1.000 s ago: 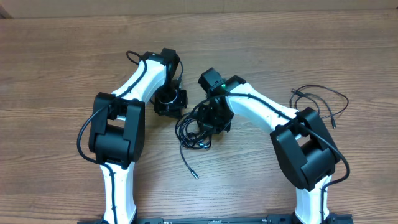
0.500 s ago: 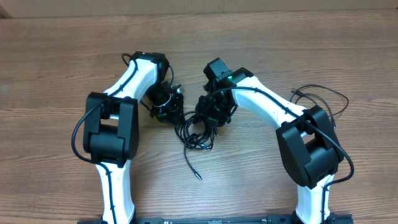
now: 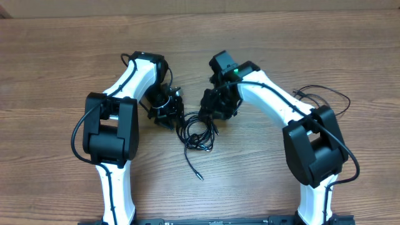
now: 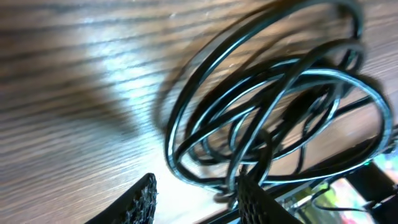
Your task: Untangle cables
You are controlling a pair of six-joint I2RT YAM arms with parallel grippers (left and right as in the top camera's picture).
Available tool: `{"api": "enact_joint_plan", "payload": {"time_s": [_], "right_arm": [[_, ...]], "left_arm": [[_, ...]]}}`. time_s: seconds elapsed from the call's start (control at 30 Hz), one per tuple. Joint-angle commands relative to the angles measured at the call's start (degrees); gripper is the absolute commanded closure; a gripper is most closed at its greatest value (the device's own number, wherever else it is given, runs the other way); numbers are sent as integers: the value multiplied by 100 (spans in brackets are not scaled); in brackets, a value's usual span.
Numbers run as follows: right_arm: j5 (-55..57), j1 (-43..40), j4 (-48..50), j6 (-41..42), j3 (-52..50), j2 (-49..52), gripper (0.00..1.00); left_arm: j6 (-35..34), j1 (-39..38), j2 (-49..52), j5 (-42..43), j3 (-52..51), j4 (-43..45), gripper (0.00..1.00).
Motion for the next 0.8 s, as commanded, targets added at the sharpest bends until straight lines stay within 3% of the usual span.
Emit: {"api": "enact_joint_plan", "payload": {"time_s": [0.0, 0.13, 0.2, 0.3, 0.4, 0.63, 0.77], "right_arm": [[92, -101, -170, -133, 391, -219, 57], [-138, -101, -479, -131, 422, -216, 58], [-365, -44, -710, -129, 409, -216, 63], [-623, 66, -846, -39, 374, -216, 79], [-638, 229, -837, 411, 304, -216, 83], [-562, 651, -710, 1475, 260, -210, 81], [-173, 859, -695, 2011, 260, -179, 71]], "left_arm": [[-26, 22, -92, -466, -13, -59, 57], [-28, 81, -92, -302, 26, -61, 58], [306, 79, -92, 114, 48, -59, 59], [557, 79, -92, 555, 48, -2, 57], [557, 72, -92, 553, 48, 105, 55], [433, 13, -92, 424, 42, 435, 54], [-2, -94, -90, -24, 35, 656, 58]]}}
